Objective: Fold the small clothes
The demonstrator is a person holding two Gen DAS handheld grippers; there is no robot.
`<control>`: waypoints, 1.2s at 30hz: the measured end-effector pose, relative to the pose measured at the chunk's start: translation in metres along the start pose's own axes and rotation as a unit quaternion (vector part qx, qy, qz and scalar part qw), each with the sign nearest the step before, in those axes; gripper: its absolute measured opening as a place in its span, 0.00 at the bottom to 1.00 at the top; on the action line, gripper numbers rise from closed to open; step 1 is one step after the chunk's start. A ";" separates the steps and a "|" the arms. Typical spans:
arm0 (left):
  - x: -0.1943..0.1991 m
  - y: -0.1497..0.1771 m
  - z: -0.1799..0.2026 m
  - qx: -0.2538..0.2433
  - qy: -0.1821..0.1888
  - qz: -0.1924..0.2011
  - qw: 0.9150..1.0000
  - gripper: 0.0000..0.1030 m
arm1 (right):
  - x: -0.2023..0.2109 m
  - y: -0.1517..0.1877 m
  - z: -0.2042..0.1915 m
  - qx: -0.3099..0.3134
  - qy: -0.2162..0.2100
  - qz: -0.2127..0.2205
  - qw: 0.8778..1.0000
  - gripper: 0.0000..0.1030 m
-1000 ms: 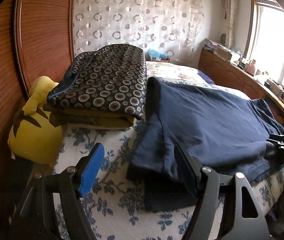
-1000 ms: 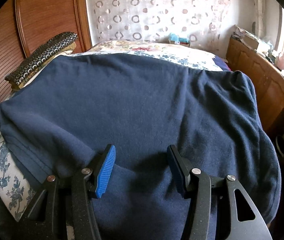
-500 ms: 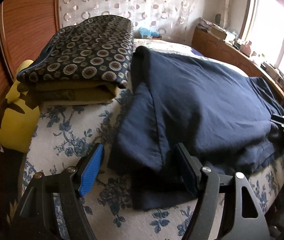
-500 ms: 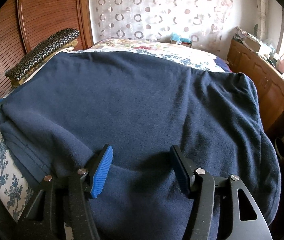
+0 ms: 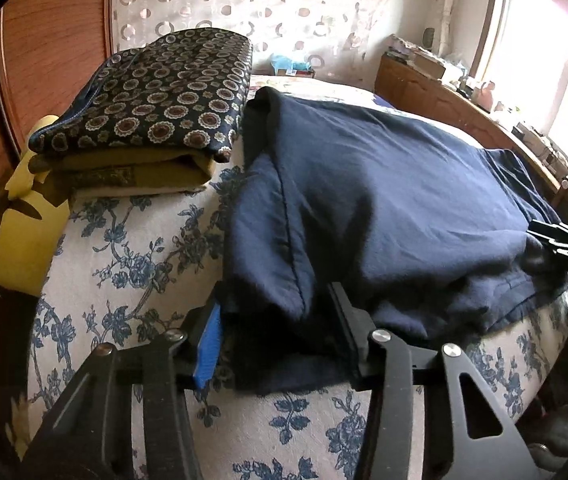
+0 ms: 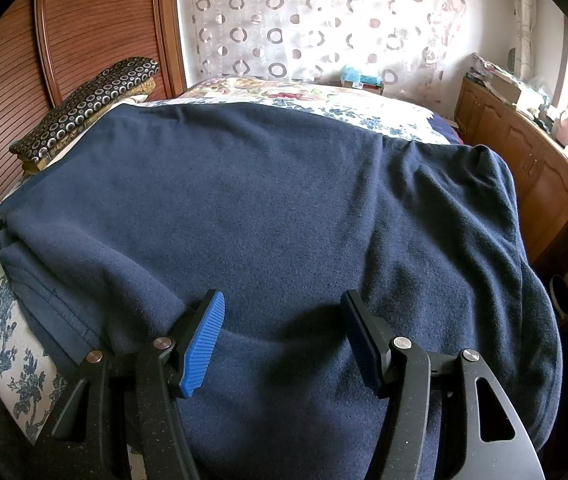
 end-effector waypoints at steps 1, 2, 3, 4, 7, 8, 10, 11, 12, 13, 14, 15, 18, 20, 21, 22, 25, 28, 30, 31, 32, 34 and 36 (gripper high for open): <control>0.000 0.001 0.000 -0.001 -0.001 0.002 1.000 0.47 | 0.000 0.000 0.000 0.000 0.000 0.000 1.000 0.61; 0.000 0.001 0.001 -0.001 -0.001 0.003 1.000 0.46 | 0.000 0.000 0.000 0.000 0.000 0.000 1.000 0.61; -0.001 0.000 0.001 -0.002 -0.001 0.003 1.000 0.44 | 0.000 0.000 0.000 0.000 0.000 0.000 1.000 0.61; -0.001 0.000 0.001 -0.003 0.000 0.002 1.000 0.39 | 0.000 0.000 0.000 0.000 0.000 0.000 1.000 0.61; -0.002 -0.002 0.003 -0.001 0.018 -0.002 1.000 0.22 | 0.000 0.001 0.000 0.000 0.000 0.000 1.000 0.61; -0.003 -0.002 0.004 0.002 0.031 -0.005 1.000 0.15 | 0.000 0.000 0.000 0.000 0.000 0.000 1.000 0.61; -0.001 -0.004 0.005 0.000 0.030 -0.001 1.000 0.11 | 0.000 0.001 0.000 -0.001 0.000 0.000 1.000 0.61; 0.001 -0.005 0.006 -0.001 0.033 0.008 0.999 0.10 | 0.001 0.001 -0.001 -0.001 0.000 0.000 1.000 0.61; 0.004 -0.007 0.007 0.001 0.039 0.016 0.999 0.10 | 0.001 0.001 0.000 -0.001 0.000 0.000 1.000 0.61; 0.009 -0.011 0.008 0.005 0.049 0.028 0.998 0.10 | 0.001 0.001 0.000 -0.001 0.000 0.000 1.000 0.61; 0.013 -0.014 0.009 0.005 0.052 0.037 0.998 0.10 | 0.001 0.001 -0.001 -0.001 0.000 0.000 1.000 0.61; 0.017 -0.018 0.011 0.003 0.053 0.045 0.998 0.10 | 0.001 0.001 0.000 -0.001 0.000 0.000 1.000 0.61; 0.031 -0.032 0.022 -0.010 0.060 0.071 0.996 0.10 | 0.001 0.001 -0.001 -0.001 0.000 0.000 1.000 0.61; 0.037 -0.041 0.030 -0.021 0.067 0.084 0.994 0.10 | 0.001 0.002 -0.001 -0.001 0.000 0.000 1.000 0.61; 0.039 -0.045 0.034 -0.025 0.070 0.089 0.993 0.10 | 0.001 0.002 -0.001 -0.001 -0.001 0.000 1.000 0.61; 0.041 -0.049 0.038 -0.030 0.074 0.094 0.992 0.10 | 0.001 0.001 0.000 -0.001 -0.001 0.000 1.000 0.61; 0.044 -0.063 0.052 -0.041 0.086 0.109 0.990 0.10 | 0.002 0.002 -0.001 -0.001 -0.001 -0.001 1.000 0.61; 0.045 -0.071 0.063 -0.052 0.096 0.116 0.987 0.10 | 0.002 0.002 -0.002 -0.001 -0.002 -0.001 1.000 0.62; 0.043 -0.073 0.069 -0.059 0.100 0.118 0.986 0.10 | 0.002 0.002 -0.002 -0.001 -0.005 -0.001 1.000 0.64; 0.043 -0.076 0.073 -0.064 0.103 0.118 0.986 0.10 | 0.002 0.003 -0.002 0.000 -0.006 -0.002 1.000 0.65; 0.042 -0.078 0.077 -0.068 0.105 0.119 0.985 0.10 | 0.002 0.002 -0.002 0.001 -0.007 -0.002 1.000 0.66; 0.042 -0.082 0.085 -0.076 0.108 0.122 0.984 0.10 | 0.003 0.002 -0.003 0.003 -0.009 -0.003 1.000 0.67; 0.042 -0.086 0.092 -0.083 0.112 0.126 0.982 0.10 | 0.003 0.002 -0.003 0.006 -0.009 -0.005 1.000 0.69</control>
Point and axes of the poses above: each gripper's, at about its wrist camera, not at the fingertips, and x roughly against the way its jaws point, z to its right, y to its underside, the point moved 2 cm from there along -x, roughly the way its jaws point, and after that the axes turned 4 degrees about y, right-handed, at the moved point
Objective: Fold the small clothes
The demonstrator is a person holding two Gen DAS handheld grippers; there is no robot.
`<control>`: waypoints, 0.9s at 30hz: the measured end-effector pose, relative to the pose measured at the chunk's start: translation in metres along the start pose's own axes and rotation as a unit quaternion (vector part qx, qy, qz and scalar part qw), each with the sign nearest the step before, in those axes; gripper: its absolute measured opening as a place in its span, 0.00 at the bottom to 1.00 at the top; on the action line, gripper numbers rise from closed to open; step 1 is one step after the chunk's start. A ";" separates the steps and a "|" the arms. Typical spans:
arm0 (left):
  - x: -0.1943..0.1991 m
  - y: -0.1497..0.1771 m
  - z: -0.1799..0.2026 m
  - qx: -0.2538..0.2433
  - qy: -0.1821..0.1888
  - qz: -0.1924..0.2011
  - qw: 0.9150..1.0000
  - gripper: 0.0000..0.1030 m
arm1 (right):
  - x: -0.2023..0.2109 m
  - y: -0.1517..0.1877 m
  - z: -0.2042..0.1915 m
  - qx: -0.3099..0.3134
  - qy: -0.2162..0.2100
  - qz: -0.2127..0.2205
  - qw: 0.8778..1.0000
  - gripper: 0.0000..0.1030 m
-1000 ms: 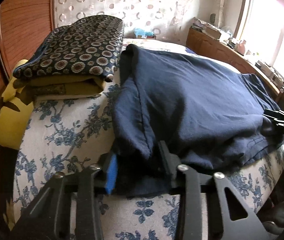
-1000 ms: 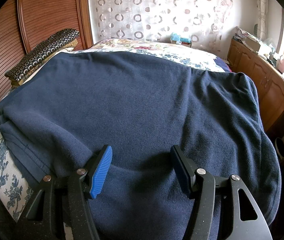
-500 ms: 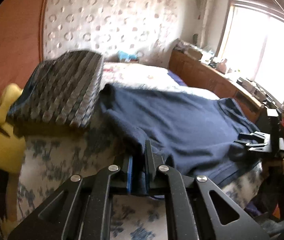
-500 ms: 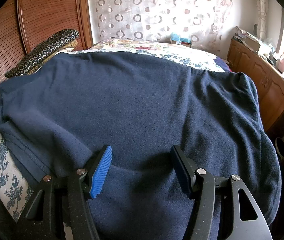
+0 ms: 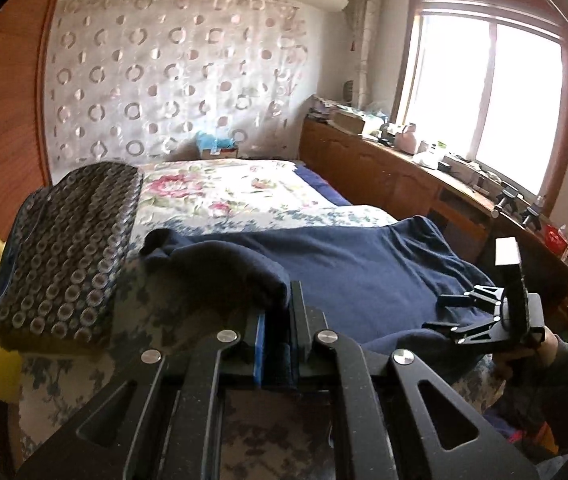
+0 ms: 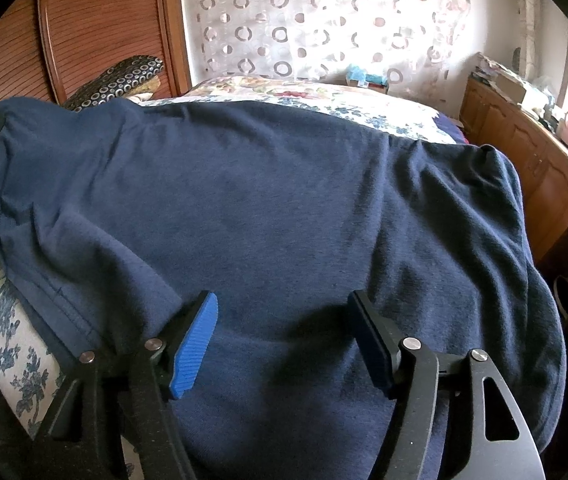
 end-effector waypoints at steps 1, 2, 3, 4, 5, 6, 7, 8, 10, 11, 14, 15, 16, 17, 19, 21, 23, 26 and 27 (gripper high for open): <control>-0.001 -0.002 0.004 -0.003 0.002 0.001 1.000 0.10 | 0.000 0.000 -0.001 0.001 0.000 -0.001 1.000 0.69; -0.002 -0.004 0.006 -0.006 0.004 0.003 1.000 0.10 | 0.000 0.000 -0.001 0.003 0.000 -0.001 1.000 0.70; -0.002 -0.006 0.009 -0.009 0.005 0.005 1.000 0.10 | 0.000 0.000 -0.001 0.003 0.000 -0.002 1.000 0.70; -0.003 -0.007 0.010 -0.011 0.006 0.006 1.000 0.10 | 0.000 0.000 -0.002 0.003 0.001 -0.002 1.000 0.71; -0.003 -0.008 0.013 -0.013 0.008 0.007 1.000 0.10 | 0.000 0.000 -0.002 0.004 0.001 -0.003 1.000 0.71; -0.004 -0.010 0.015 -0.015 0.010 0.009 1.000 0.10 | 0.000 0.000 -0.002 0.005 0.001 -0.003 1.000 0.71; -0.004 -0.011 0.017 -0.017 0.012 0.010 1.000 0.10 | 0.000 0.000 -0.002 0.005 0.001 -0.003 1.000 0.72; -0.006 -0.014 0.020 -0.018 0.014 0.011 1.000 0.10 | 0.001 0.000 -0.001 0.005 0.002 -0.004 1.000 0.72; -0.009 -0.019 0.025 -0.023 0.019 0.015 0.999 0.10 | 0.002 -0.001 -0.002 0.009 0.004 -0.004 1.000 0.72; -0.011 -0.022 0.029 -0.025 0.021 0.016 0.999 0.10 | 0.002 -0.001 -0.001 0.006 0.004 -0.005 1.000 0.72; -0.018 -0.030 0.041 -0.032 0.031 0.019 0.999 0.10 | 0.010 -0.002 0.002 0.004 0.005 0.003 1.000 0.72; -0.020 -0.033 0.046 -0.035 0.036 0.019 0.999 0.10 | 0.015 -0.002 0.004 0.000 0.005 0.011 1.000 0.72; -0.022 -0.036 0.051 -0.038 0.040 0.020 0.998 0.10 | 0.020 -0.002 0.005 -0.002 0.001 0.015 1.000 0.72; -0.024 -0.039 0.058 -0.042 0.047 0.020 0.998 0.10 | 0.026 -0.002 0.007 -0.004 -0.002 0.021 1.000 0.72; -0.028 -0.046 0.071 -0.053 0.057 0.022 0.997 0.10 | 0.040 -0.001 0.010 -0.005 0.003 0.036 0.999 0.72; -0.029 -0.052 0.085 -0.064 0.068 0.025 0.995 0.10 | 0.054 0.001 0.013 -0.006 0.010 0.049 0.999 0.72; -0.032 -0.058 0.101 -0.076 0.081 0.026 0.993 0.10 | 0.067 0.005 0.019 -0.010 0.018 0.058 0.998 0.72; -0.037 -0.065 0.124 -0.093 0.098 0.023 0.990 0.10 | 0.083 0.010 0.031 -0.019 0.037 0.070 0.997 0.72; -0.038 -0.066 0.132 -0.100 0.104 0.023 0.989 0.10 | 0.088 0.012 0.035 -0.024 0.040 0.073 0.996 0.72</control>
Point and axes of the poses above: each gripper's, at about its wrist camera, not at the fingertips, and x roughly against the way its jaws point, z to its right, y to its underside, the point moved 2 cm from there along -x, roughly the way its jaws point, and after that the axes turned 4 degrees about y, right-handed, at the moved point
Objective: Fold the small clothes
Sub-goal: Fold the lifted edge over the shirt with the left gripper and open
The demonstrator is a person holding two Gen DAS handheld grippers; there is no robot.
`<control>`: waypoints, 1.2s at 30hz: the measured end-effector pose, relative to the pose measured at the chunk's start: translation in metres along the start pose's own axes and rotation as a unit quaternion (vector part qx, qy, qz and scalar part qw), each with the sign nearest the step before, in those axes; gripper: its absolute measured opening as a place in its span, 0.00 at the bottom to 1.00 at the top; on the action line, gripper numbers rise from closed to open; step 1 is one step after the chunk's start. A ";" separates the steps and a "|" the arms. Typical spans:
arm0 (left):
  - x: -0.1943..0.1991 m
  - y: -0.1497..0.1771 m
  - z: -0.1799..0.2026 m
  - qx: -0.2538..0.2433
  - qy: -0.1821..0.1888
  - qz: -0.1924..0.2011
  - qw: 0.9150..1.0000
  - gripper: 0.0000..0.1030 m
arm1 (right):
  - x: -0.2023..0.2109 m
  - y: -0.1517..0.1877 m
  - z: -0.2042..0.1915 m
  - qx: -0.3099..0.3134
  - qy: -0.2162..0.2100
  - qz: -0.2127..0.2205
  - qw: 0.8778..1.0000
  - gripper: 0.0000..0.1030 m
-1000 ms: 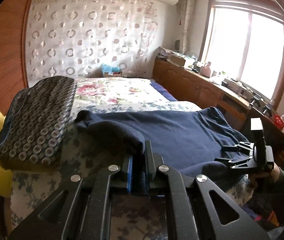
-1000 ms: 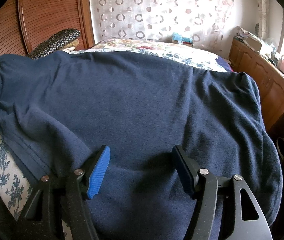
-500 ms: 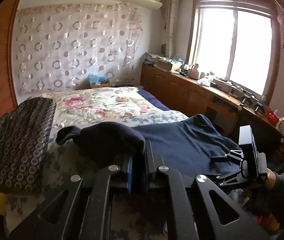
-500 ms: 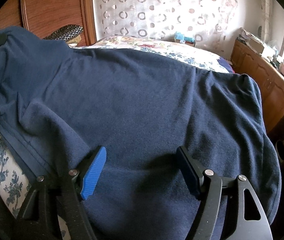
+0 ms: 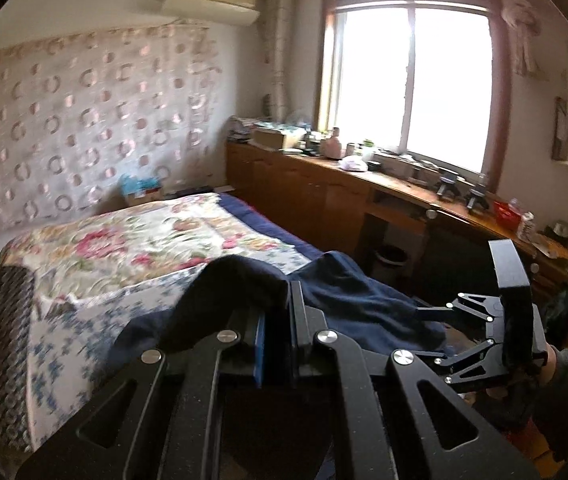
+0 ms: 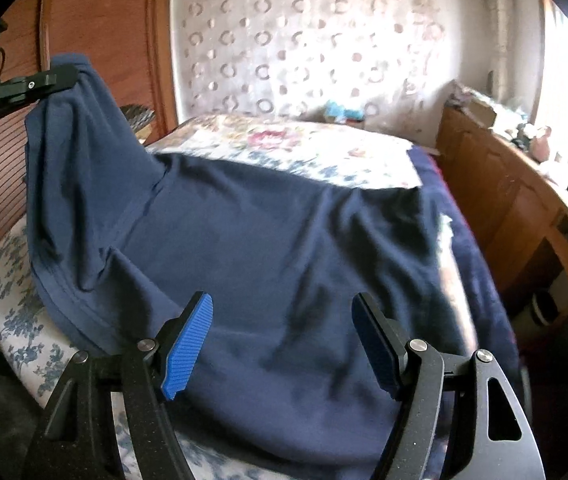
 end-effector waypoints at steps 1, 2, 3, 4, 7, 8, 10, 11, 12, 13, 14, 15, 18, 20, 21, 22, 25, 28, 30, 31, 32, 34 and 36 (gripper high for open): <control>-0.002 -0.001 0.004 -0.002 0.003 0.000 1.000 0.10 | 0.004 0.001 0.005 -0.006 0.002 0.003 1.000 0.72; -0.006 -0.004 0.009 -0.004 0.007 -0.002 1.000 0.10 | 0.008 0.002 0.008 -0.010 0.006 0.007 1.000 0.72; -0.008 -0.004 0.012 -0.004 0.011 -0.004 1.000 0.10 | 0.012 0.004 0.012 -0.015 0.010 0.011 1.000 0.72; -0.012 -0.004 0.014 -0.005 0.014 -0.008 1.000 0.10 | 0.016 0.005 0.014 -0.020 0.012 0.013 1.000 0.72; -0.025 0.003 0.019 -0.008 0.026 -0.035 0.999 0.13 | 0.020 0.007 0.020 -0.030 0.016 0.015 0.999 0.72; -0.028 0.006 0.019 -0.006 0.033 -0.042 0.999 0.20 | 0.020 0.007 0.020 -0.031 0.017 0.015 0.999 0.72; -0.031 0.012 0.023 -0.010 0.032 -0.048 0.998 0.38 | 0.019 0.009 0.019 -0.034 0.017 0.014 0.999 0.72; -0.031 0.015 0.023 -0.012 0.030 -0.049 0.998 0.43 | 0.019 0.010 0.017 -0.034 0.016 0.014 0.999 0.72; -0.030 0.017 0.023 -0.013 0.029 -0.051 0.998 0.44 | 0.017 0.008 0.017 -0.033 0.016 0.013 0.999 0.72; -0.031 0.018 0.021 -0.011 0.031 -0.054 0.998 0.49 | 0.017 0.008 0.015 -0.033 0.015 0.013 0.999 0.72; -0.030 0.019 0.020 -0.008 0.033 -0.056 0.998 0.55 | 0.017 0.008 0.014 -0.034 0.014 0.013 0.999 0.72; -0.029 0.022 0.018 -0.004 0.032 -0.059 0.998 0.58 | 0.014 0.007 0.014 -0.034 0.012 0.012 0.999 0.72; -0.027 0.031 0.011 0.003 0.029 -0.067 0.997 0.68 | 0.011 0.004 0.012 -0.033 0.005 0.012 0.999 0.72; -0.025 0.039 0.005 0.007 0.024 -0.071 0.997 0.74 | 0.007 0.002 0.011 -0.031 0.000 0.010 0.999 0.72; -0.023 0.043 0.002 0.009 0.020 -0.072 0.997 0.74 | 0.005 0.001 0.010 -0.028 -0.003 0.008 1.000 0.72; -0.022 0.047 -0.001 0.011 0.014 -0.073 0.997 0.74 | 0.003 0.000 0.008 -0.025 -0.006 0.006 1.000 0.72; -0.018 0.059 -0.010 0.017 -0.010 -0.074 0.997 0.74 | -0.007 -0.003 0.003 -0.015 -0.017 -0.003 1.000 0.72; -0.016 0.069 -0.023 0.029 -0.023 -0.078 0.996 0.74 | -0.021 -0.004 -0.007 -0.005 -0.033 -0.015 0.999 0.72; -0.013 0.075 -0.031 0.040 -0.031 -0.079 0.996 0.74 | -0.032 -0.005 -0.013 0.004 -0.041 -0.027 0.999 0.72; -0.011 0.078 -0.035 0.046 -0.035 -0.080 0.995 0.74 | -0.036 -0.004 -0.016 0.009 -0.047 -0.033 0.998 0.72; -0.010 0.079 -0.040 0.049 -0.038 -0.080 0.995 0.74 | -0.041 -0.004 -0.018 0.014 -0.053 -0.039 0.998 0.72; -0.007 0.083 -0.046 0.054 -0.045 -0.079 0.994 0.74 | -0.051 -0.004 -0.021 0.024 -0.061 -0.051 0.997 0.72; -0.005 0.085 -0.051 0.060 -0.051 -0.078 0.994 0.74 | -0.059 -0.006 -0.023 0.033 -0.064 -0.060 0.996 0.72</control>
Point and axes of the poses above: each gripper's, at about its wrist camera, not at the fingertips, and x roughly against the way its jaws point, z to its right, y to its underside, the point moved 2 cm from there along -x, roughly the way its jaws point, and after that the axes turned 4 degrees about y, right-handed, at the moved point
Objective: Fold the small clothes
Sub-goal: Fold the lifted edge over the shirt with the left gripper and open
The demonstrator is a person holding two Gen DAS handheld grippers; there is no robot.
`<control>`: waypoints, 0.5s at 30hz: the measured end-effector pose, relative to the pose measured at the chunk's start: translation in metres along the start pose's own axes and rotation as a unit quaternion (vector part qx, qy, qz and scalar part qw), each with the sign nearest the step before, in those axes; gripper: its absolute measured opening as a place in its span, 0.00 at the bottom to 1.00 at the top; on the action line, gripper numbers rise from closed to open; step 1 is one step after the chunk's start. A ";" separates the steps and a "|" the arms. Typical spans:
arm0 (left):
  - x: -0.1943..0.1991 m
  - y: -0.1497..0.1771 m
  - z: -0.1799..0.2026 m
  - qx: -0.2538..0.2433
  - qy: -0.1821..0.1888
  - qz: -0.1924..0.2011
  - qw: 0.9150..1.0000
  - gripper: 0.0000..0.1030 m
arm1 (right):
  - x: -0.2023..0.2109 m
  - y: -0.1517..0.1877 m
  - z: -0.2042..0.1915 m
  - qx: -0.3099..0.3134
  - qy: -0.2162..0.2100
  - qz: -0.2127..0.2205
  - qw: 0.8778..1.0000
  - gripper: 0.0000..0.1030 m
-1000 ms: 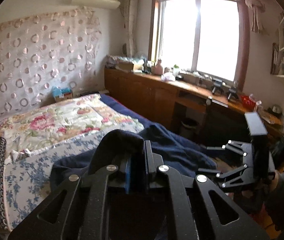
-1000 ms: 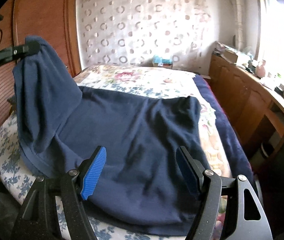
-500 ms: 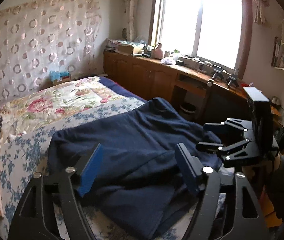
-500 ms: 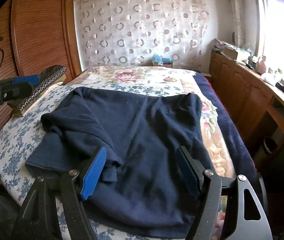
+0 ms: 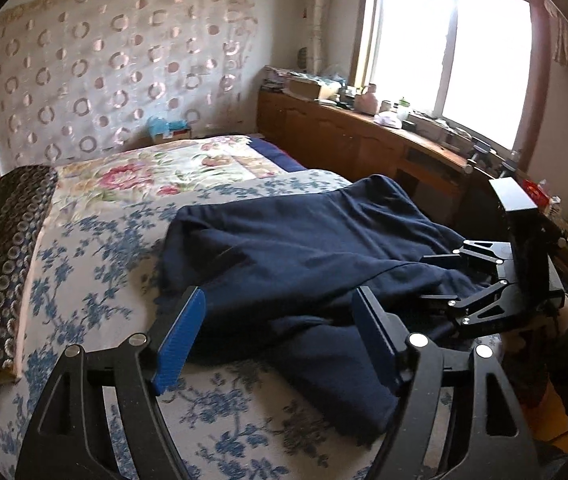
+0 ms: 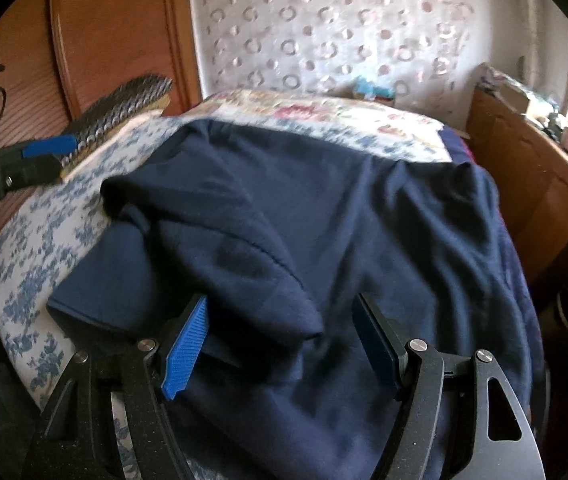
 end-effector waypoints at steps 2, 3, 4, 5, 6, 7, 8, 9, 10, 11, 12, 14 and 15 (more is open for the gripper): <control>0.001 0.002 -0.006 0.005 -0.002 0.001 1.000 0.74 | -0.007 -0.005 0.003 0.004 0.001 -0.007 1.000 0.71; 0.002 0.003 -0.008 0.006 -0.003 0.001 1.000 0.74 | -0.009 -0.007 0.004 0.005 -0.002 -0.009 1.000 0.69; 0.002 0.004 -0.009 0.007 -0.005 0.002 1.000 0.74 | -0.012 -0.008 0.003 0.006 -0.006 -0.010 1.000 0.66; 0.002 0.005 -0.010 0.008 -0.007 0.002 1.000 0.74 | -0.013 -0.010 0.003 0.008 -0.010 -0.010 1.000 0.63; 0.002 0.006 -0.011 0.008 -0.007 0.002 1.000 0.74 | -0.017 -0.011 0.001 0.010 -0.013 -0.011 1.000 0.60; 0.002 0.006 -0.012 0.008 -0.007 0.002 1.000 0.74 | -0.019 -0.012 0.002 0.012 -0.017 -0.012 1.000 0.53; 0.003 0.007 -0.012 0.009 -0.008 0.002 1.000 0.74 | -0.021 -0.012 0.001 0.013 -0.019 -0.014 1.000 0.49; 0.003 0.008 -0.012 0.009 -0.008 0.003 1.000 0.74 | -0.024 -0.012 -0.002 0.016 -0.023 -0.019 0.999 0.36; 0.003 0.008 -0.013 0.010 -0.009 0.004 1.000 0.74 | -0.025 -0.013 -0.005 0.024 -0.028 -0.022 0.999 0.23; 0.003 0.009 -0.014 0.011 -0.010 0.004 1.000 0.74 | -0.025 -0.013 -0.009 0.034 -0.025 -0.017 0.999 0.21; 0.004 0.010 -0.015 0.012 -0.011 0.004 1.000 0.74 | -0.022 -0.014 -0.013 0.041 -0.023 -0.009 0.999 0.16; 0.004 0.010 -0.018 0.016 -0.012 0.005 1.000 0.74 | -0.014 -0.016 -0.016 0.044 -0.028 0.004 0.999 0.14; 0.004 0.010 -0.019 0.018 -0.012 0.006 1.000 0.74 | -0.008 -0.018 -0.017 0.043 -0.030 0.015 0.998 0.13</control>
Point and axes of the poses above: each gripper's, at about its wrist camera, not at the fingertips, and x roughly against the way its jaws point, z to its right, y to its underside, the point moved 2 cm from there along -x, roughly the way its jaws point, and after that the axes turned 4 degrees about y, right-handed, at the moved point
